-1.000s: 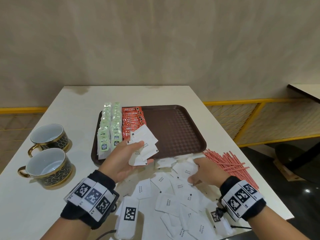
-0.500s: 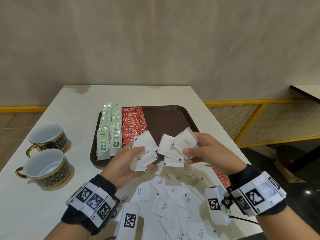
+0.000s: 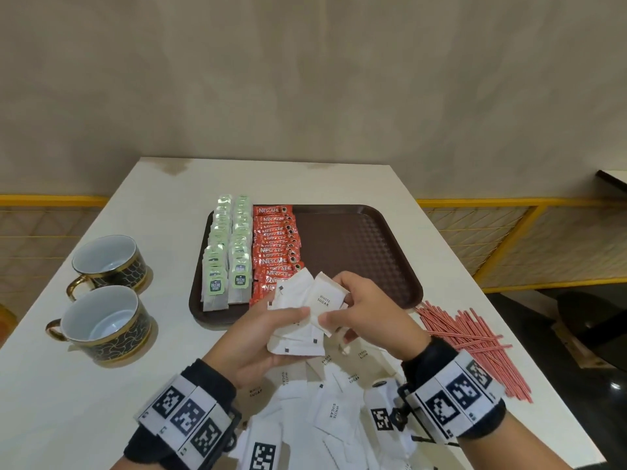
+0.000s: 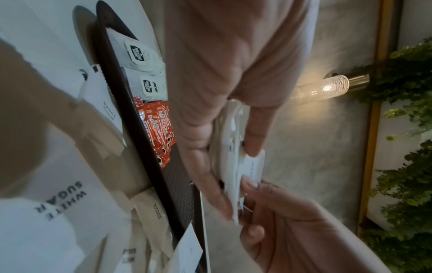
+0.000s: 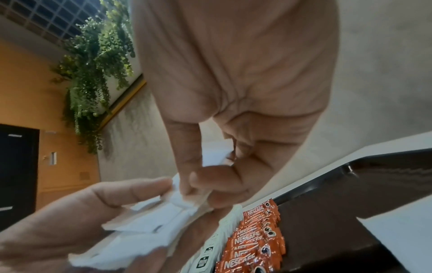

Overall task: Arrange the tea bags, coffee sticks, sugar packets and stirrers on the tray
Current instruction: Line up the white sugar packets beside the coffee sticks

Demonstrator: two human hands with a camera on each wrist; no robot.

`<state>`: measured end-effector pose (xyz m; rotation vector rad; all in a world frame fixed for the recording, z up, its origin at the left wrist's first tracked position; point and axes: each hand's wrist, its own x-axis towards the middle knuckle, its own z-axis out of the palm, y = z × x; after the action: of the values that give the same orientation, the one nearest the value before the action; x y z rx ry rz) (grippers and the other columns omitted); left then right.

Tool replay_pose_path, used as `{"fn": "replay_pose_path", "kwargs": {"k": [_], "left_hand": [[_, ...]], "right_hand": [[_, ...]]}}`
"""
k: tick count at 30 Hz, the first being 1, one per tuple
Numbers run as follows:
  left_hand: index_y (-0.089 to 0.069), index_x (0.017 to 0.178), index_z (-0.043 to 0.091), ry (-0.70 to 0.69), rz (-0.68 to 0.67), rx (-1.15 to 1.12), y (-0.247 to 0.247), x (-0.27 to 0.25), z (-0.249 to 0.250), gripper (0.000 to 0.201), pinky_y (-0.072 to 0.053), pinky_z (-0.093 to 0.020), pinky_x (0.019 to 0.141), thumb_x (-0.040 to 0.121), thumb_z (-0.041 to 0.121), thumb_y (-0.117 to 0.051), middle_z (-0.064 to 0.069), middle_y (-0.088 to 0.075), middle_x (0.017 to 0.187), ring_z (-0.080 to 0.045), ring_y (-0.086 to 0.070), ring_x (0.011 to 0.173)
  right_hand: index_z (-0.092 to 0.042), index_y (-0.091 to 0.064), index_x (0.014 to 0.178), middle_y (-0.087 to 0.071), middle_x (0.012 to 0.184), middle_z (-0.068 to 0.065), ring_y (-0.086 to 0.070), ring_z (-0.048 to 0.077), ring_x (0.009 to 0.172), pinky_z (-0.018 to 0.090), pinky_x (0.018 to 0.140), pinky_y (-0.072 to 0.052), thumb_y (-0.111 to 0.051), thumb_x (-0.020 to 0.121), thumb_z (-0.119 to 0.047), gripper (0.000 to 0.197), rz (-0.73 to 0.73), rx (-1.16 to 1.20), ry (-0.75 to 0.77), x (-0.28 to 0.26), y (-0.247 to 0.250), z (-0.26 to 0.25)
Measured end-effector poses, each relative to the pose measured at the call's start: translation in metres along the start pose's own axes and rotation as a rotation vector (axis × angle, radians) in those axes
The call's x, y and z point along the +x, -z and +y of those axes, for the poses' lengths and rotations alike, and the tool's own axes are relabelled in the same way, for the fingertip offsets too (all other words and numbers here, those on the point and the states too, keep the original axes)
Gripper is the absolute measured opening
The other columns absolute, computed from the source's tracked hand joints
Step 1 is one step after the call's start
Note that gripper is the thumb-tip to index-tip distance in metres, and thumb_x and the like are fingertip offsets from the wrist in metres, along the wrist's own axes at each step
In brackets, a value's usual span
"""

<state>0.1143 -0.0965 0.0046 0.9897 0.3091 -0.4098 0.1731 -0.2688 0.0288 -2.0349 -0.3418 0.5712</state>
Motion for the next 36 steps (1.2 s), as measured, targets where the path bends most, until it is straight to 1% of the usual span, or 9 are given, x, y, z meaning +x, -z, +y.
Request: {"fn": "replay_pose_path", "kwargs": {"k": [5, 9, 11, 16, 19, 22, 26, 30, 36], "left_hand": [[-0.057, 0.123, 0.022, -0.069, 0.097, 0.018, 0.004, 0.007, 0.0, 0.042, -0.053, -0.058, 0.084, 0.087, 0.002, -0.061, -0.013, -0.071, 0.113, -0.036, -0.067, 0.104], [-0.057, 0.124, 0.019, -0.126, 0.109, 0.0, 0.004, 0.009, 0.002, 0.041, -0.053, -0.055, 0.087, 0.087, 0.001, -0.061, -0.012, -0.071, 0.113, -0.033, -0.067, 0.104], [-0.058, 0.123, 0.018, -0.153, 0.129, 0.004, 0.004, 0.01, 0.003, 0.04, -0.054, -0.053, 0.088, 0.086, 0.002, -0.062, -0.01, -0.072, 0.112, -0.031, -0.069, 0.103], [-0.061, 0.118, 0.02, -0.212, 0.142, 0.04, 0.002, 0.01, 0.007, 0.04, -0.05, -0.051, 0.094, 0.079, 0.011, -0.066, -0.006, -0.072, 0.112, -0.026, -0.069, 0.104], [-0.061, 0.119, 0.021, -0.218, 0.146, 0.009, 0.001, 0.016, 0.009, 0.043, -0.05, -0.05, 0.094, 0.077, 0.013, -0.067, -0.006, -0.072, 0.113, -0.025, -0.068, 0.105], [-0.061, 0.119, 0.018, -0.226, 0.165, -0.007, -0.002, 0.021, 0.012, 0.038, -0.052, -0.048, 0.092, 0.083, 0.007, -0.064, -0.007, -0.072, 0.112, -0.025, -0.069, 0.103], [-0.061, 0.12, 0.017, -0.243, 0.197, 0.074, -0.004, 0.025, 0.013, 0.035, -0.048, -0.052, 0.098, 0.087, 0.009, -0.064, -0.006, -0.072, 0.113, -0.024, -0.068, 0.106], [-0.062, 0.121, 0.019, -0.223, 0.178, 0.07, -0.007, 0.026, 0.01, 0.042, -0.045, -0.053, 0.101, 0.08, 0.022, -0.069, -0.006, -0.07, 0.117, -0.025, -0.066, 0.11], [-0.064, 0.117, 0.012, -0.282, 0.28, 0.111, -0.009, 0.029, 0.009, 0.033, -0.048, -0.053, 0.098, 0.084, 0.004, -0.066, -0.008, -0.072, 0.111, -0.028, -0.068, 0.104]], "right_hand": [[-0.014, -0.058, 0.098, -0.066, 0.095, 0.005, -0.069, 0.015, 0.073, 0.033, 0.057, -0.06, -0.079, 0.074, -0.008, 0.033, 0.08, 0.01, 0.094, 0.007, -0.003, -0.003], [-0.01, -0.066, 0.085, -0.064, 0.074, 0.004, -0.062, 0.017, 0.057, 0.034, 0.055, -0.056, -0.075, 0.08, -0.005, 0.012, 0.215, 0.174, 0.14, 0.017, -0.003, -0.007], [-0.008, -0.067, 0.08, -0.064, 0.07, 0.01, -0.061, 0.017, 0.058, 0.031, 0.054, -0.053, -0.072, 0.083, -0.004, 0.007, 0.258, 0.208, 0.133, 0.022, -0.002, -0.006], [-0.003, -0.068, 0.085, -0.072, 0.087, 0.021, -0.068, 0.026, 0.074, 0.023, 0.053, -0.054, -0.065, 0.09, -0.006, 0.006, 0.208, 0.413, 0.014, 0.029, 0.001, -0.007], [-0.005, -0.066, 0.086, -0.074, 0.094, 0.017, -0.071, 0.023, 0.082, 0.024, 0.058, -0.057, -0.062, 0.092, -0.005, 0.007, 0.187, 0.58, -0.06, 0.031, 0.004, -0.005], [-0.006, -0.065, 0.087, -0.075, 0.09, 0.01, -0.071, 0.013, 0.078, 0.02, 0.055, -0.054, -0.057, 0.095, -0.004, 0.011, 0.197, 0.726, -0.116, 0.032, 0.012, -0.005], [-0.006, -0.065, 0.09, -0.076, 0.083, 0.004, -0.066, 0.005, 0.063, 0.019, 0.055, -0.055, -0.056, 0.096, -0.005, 0.01, 0.202, 0.676, -0.14, 0.032, 0.018, 0.0], [-0.004, -0.064, 0.085, -0.072, 0.073, 0.006, -0.061, 0.007, 0.058, 0.021, 0.056, -0.056, -0.057, 0.095, -0.003, 0.012, 0.272, 0.567, -0.099, 0.032, 0.014, 0.006], [-0.006, -0.063, 0.088, -0.07, 0.08, 0.012, -0.058, 0.01, 0.058, 0.021, 0.052, -0.055, -0.057, 0.096, -0.006, 0.009, 0.171, 0.54, -0.104, 0.028, 0.022, 0.007]]}}
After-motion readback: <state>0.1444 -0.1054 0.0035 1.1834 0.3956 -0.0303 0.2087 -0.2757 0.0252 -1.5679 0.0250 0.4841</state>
